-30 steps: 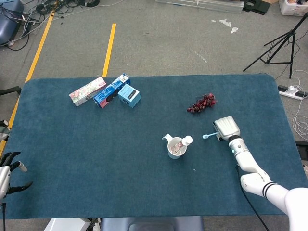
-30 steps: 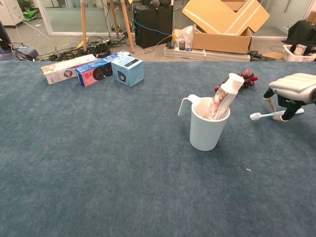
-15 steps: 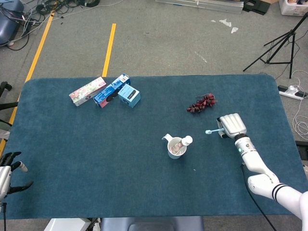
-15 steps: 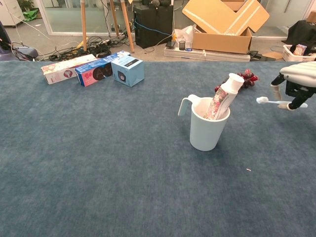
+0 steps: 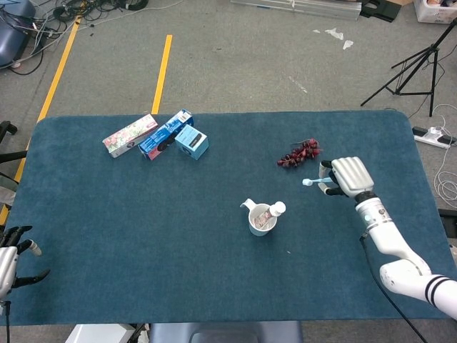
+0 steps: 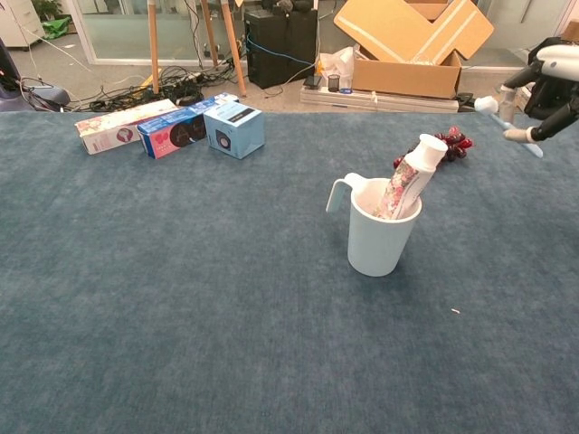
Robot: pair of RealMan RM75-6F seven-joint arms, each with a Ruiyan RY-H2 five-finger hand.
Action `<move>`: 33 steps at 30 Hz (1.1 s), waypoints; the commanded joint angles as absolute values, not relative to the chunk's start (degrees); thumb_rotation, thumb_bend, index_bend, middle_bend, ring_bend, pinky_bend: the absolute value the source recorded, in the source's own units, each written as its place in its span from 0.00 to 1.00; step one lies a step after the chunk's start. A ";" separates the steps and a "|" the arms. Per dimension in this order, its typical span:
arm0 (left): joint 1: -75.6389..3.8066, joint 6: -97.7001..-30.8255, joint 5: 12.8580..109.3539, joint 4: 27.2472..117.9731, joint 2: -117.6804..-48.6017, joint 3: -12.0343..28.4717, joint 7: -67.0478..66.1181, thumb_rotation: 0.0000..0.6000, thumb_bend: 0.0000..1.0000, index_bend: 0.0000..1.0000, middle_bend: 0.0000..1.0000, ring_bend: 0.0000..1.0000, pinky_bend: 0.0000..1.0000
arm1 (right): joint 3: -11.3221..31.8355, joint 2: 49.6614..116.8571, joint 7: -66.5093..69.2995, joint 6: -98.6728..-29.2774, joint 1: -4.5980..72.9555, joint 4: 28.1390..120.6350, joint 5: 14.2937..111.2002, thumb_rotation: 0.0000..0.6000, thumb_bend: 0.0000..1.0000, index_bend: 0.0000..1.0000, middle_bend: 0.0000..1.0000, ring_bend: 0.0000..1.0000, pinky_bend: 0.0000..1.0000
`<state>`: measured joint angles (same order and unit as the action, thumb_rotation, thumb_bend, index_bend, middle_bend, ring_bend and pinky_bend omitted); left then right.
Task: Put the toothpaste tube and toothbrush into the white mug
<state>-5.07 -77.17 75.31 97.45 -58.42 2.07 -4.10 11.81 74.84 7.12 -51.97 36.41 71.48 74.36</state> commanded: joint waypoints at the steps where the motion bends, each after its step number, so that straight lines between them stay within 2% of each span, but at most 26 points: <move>1: -5.08 -77.18 75.32 97.46 -58.43 2.07 -4.15 1.00 0.00 0.51 0.17 0.11 0.24 | 12.73 71.38 12.54 -53.96 35.53 75.87 76.63 1.00 0.25 0.63 1.00 1.00 1.00; 7: -5.14 -77.00 75.20 97.43 -58.42 2.06 -4.12 1.00 0.00 0.51 0.17 0.11 0.24 | 11.96 67.28 24.65 -55.41 35.19 80.90 82.53 1.00 0.25 0.63 1.00 1.00 1.00; 17: -5.12 -77.02 75.18 97.48 -58.34 2.06 -3.92 1.00 0.00 0.51 0.17 0.11 0.24 | 9.83 65.07 38.78 -60.40 35.67 83.67 90.84 1.00 0.25 0.63 1.00 1.00 1.00; 33: -5.00 -77.28 75.48 97.64 -58.15 2.00 -3.63 1.00 0.00 0.51 0.17 0.11 0.24 | 9.07 67.82 48.06 -66.54 37.16 82.49 94.10 1.00 0.25 0.64 1.00 1.00 1.00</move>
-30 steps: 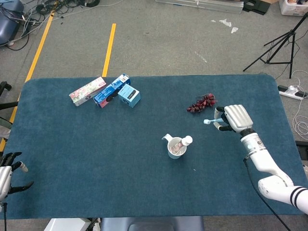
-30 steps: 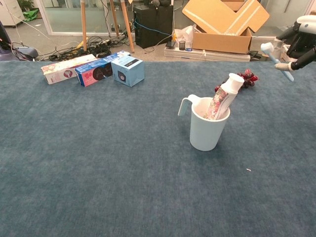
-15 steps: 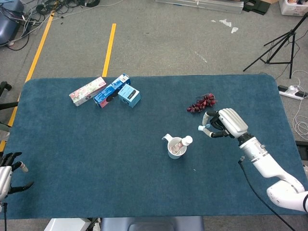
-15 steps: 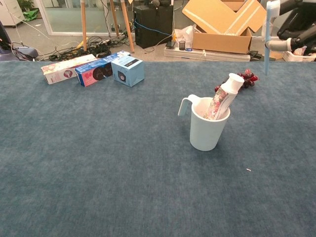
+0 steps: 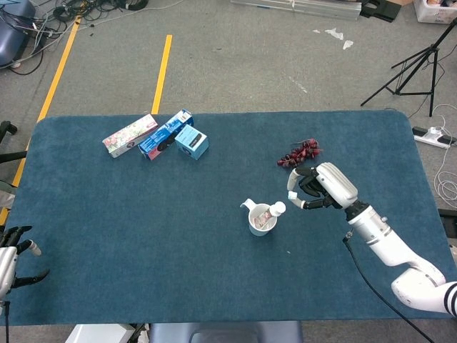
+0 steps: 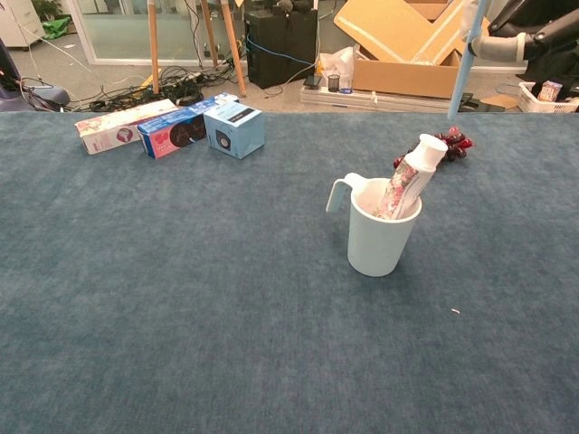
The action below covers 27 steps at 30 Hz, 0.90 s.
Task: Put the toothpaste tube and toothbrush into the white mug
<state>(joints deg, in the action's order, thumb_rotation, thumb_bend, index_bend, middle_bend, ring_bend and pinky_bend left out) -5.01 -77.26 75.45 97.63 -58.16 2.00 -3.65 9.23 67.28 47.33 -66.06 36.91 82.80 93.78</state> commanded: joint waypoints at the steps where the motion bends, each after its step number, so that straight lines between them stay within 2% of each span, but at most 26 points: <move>1: -4.98 -77.31 75.53 97.69 -58.13 1.99 -3.56 1.00 0.00 0.51 0.17 0.11 0.24 | 9.02 68.15 48.65 -66.90 37.29 82.37 94.23 1.00 0.25 0.64 1.00 1.00 1.00; 13: -4.84 -77.50 75.68 97.70 -57.93 1.99 -3.03 1.00 0.00 0.51 0.17 0.11 0.24 | 8.46 69.23 55.87 -69.73 38.77 83.15 95.87 1.00 0.25 0.64 1.00 1.00 1.00; 27: -4.76 -77.46 75.69 98.06 -57.52 1.94 -2.67 1.00 0.00 0.51 0.17 0.11 0.24 | 5.24 72.16 61.66 -68.36 41.41 81.59 98.09 1.00 0.25 0.64 1.00 1.00 1.00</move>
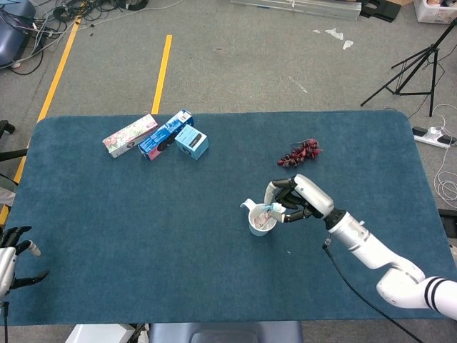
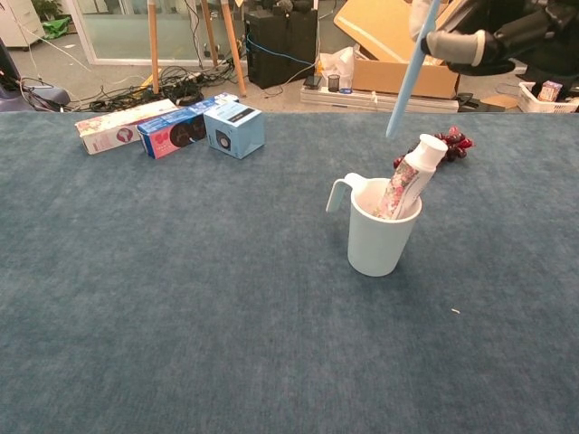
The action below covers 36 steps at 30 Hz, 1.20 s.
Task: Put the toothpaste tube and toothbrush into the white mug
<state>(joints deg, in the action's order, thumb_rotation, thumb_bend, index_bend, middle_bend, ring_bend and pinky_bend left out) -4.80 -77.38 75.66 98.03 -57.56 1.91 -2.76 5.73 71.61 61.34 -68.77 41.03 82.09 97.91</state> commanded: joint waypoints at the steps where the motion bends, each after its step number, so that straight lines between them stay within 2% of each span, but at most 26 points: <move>1: -4.74 -77.50 75.71 98.08 -57.49 1.94 -2.61 1.00 0.00 0.51 0.17 0.11 0.24 | 5.04 72.45 61.75 -68.22 41.52 81.35 98.09 1.00 0.25 0.64 1.00 1.00 1.00; 22: -4.71 -77.48 75.71 98.01 -57.42 1.98 -2.32 1.00 0.00 0.51 0.17 0.11 0.24 | 1.10 77.80 63.80 -65.68 43.04 75.01 97.62 1.00 0.25 0.64 1.00 1.00 1.00; 36: -4.63 -77.60 75.85 98.07 -57.29 1.97 -2.11 1.00 0.00 0.51 0.17 0.11 0.24 | 0.19 79.23 63.63 -64.82 43.70 73.20 96.84 1.00 0.25 0.64 1.00 1.00 1.00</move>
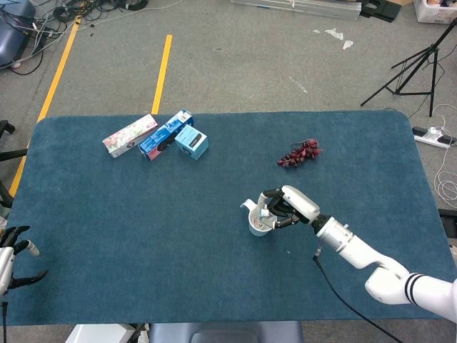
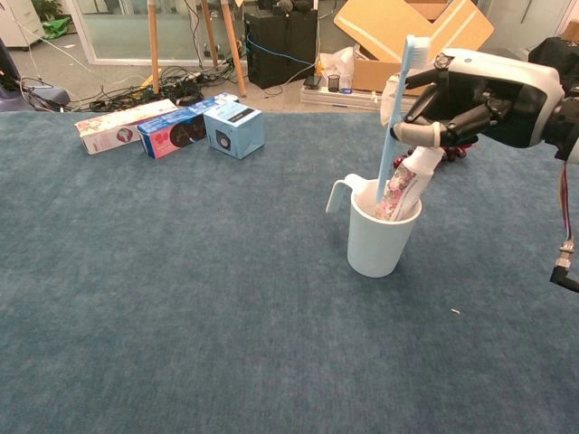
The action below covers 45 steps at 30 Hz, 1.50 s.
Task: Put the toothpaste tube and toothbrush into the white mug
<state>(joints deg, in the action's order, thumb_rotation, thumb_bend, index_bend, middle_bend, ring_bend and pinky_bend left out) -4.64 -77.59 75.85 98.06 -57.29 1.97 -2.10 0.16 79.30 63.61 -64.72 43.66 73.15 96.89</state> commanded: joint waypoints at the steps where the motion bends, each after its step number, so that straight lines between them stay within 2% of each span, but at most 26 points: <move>1: -4.64 -77.60 75.86 98.07 -57.30 1.96 -2.13 1.00 0.00 0.51 0.17 0.11 0.24 | 0.23 79.14 63.60 -64.90 43.74 73.25 96.79 1.00 0.25 0.64 1.00 1.00 1.00; 16: -4.76 -77.38 75.74 98.04 -57.45 1.94 -2.63 1.00 0.00 0.51 0.17 0.11 0.24 | 1.20 75.61 59.94 -65.34 44.08 76.83 95.78 1.00 0.25 0.65 1.00 1.00 1.00; 22: -4.76 -77.40 75.78 98.08 -57.45 1.91 -2.72 1.00 0.00 0.51 0.17 0.11 0.24 | 1.33 75.06 57.79 -64.60 43.99 77.49 94.96 1.00 0.24 0.66 1.00 0.92 1.00; 25: -4.77 -77.37 75.76 98.07 -57.46 1.90 -2.75 1.00 0.00 0.51 0.17 0.11 0.24 | 1.34 75.19 57.41 -64.07 44.10 77.40 94.69 1.00 0.24 0.66 0.94 0.84 0.94; 30: -4.75 -77.38 75.73 98.08 -57.44 1.92 -2.64 1.00 0.00 0.51 0.17 0.11 0.24 | 1.25 75.56 57.37 -63.62 44.27 76.95 94.69 1.00 0.24 0.67 0.82 0.73 0.78; 36: -4.73 -77.44 75.85 98.11 -57.40 1.89 -2.56 1.00 0.00 0.51 0.17 0.11 0.24 | 1.28 75.71 57.39 -63.90 44.26 76.80 94.86 1.00 0.24 0.67 0.70 0.64 0.63; 41: -4.77 -77.35 75.76 98.05 -57.45 1.89 -2.68 1.00 0.00 0.51 0.17 0.11 0.24 | 1.29 75.49 58.05 -64.42 44.18 76.99 95.09 1.00 0.24 0.67 0.64 0.59 0.58; 45: -4.79 -77.32 75.75 98.05 -57.48 1.89 -2.75 1.00 0.00 0.51 0.17 0.11 0.24 | 1.16 75.01 60.08 -65.06 44.22 77.27 95.68 1.00 0.24 0.67 0.63 0.59 0.58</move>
<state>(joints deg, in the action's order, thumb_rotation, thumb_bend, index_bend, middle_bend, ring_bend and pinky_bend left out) -4.80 -77.31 75.75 98.05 -57.48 1.89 -2.76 1.23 75.21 59.55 -64.82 44.20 77.14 95.43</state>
